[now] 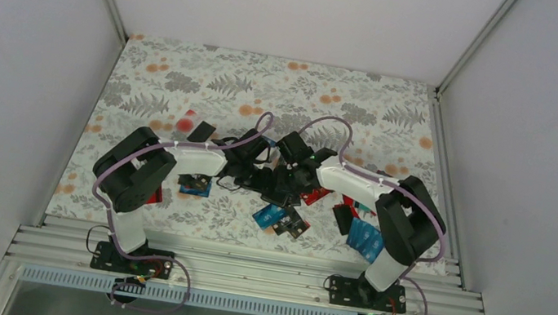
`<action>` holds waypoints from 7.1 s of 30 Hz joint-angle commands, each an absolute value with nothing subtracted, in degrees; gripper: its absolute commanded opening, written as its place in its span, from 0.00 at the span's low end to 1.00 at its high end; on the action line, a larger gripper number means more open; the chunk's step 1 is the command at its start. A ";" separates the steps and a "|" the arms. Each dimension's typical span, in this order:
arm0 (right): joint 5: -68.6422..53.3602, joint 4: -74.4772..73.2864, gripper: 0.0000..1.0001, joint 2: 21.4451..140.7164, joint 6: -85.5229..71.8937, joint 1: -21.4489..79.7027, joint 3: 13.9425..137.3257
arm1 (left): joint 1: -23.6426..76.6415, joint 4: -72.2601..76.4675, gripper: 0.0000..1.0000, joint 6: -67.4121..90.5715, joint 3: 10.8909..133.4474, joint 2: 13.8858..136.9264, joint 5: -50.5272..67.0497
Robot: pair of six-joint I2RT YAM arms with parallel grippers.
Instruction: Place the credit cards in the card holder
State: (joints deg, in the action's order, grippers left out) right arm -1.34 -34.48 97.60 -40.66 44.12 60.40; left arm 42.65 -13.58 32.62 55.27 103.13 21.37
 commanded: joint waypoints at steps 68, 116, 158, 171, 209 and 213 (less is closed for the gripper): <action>-12.36 -9.58 0.04 89.56 -41.36 41.27 40.90 | 43.49 -17.89 0.25 33.03 56.19 105.52 20.69; -15.73 -11.91 0.06 80.50 -35.06 33.67 36.39 | 43.51 -13.53 0.31 29.49 64.12 107.30 29.87; -17.93 -12.95 0.04 89.36 -34.50 32.35 45.29 | 44.03 -17.82 0.02 28.91 67.12 108.38 27.00; -18.26 -12.62 0.04 93.18 -34.76 31.31 44.33 | 44.04 -19.19 0.02 28.85 67.30 108.60 25.16; -19.29 -12.83 0.04 94.08 -34.11 31.22 44.76 | 45.43 -28.07 0.02 27.78 70.05 112.21 9.70; -19.27 -12.88 0.04 94.30 -33.93 31.29 44.81 | 45.59 -29.75 0.02 27.63 70.46 112.37 7.54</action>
State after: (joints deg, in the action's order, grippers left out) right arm -19.55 -11.62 92.66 -35.05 31.46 44.86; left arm 46.22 -25.61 28.67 70.37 109.60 16.73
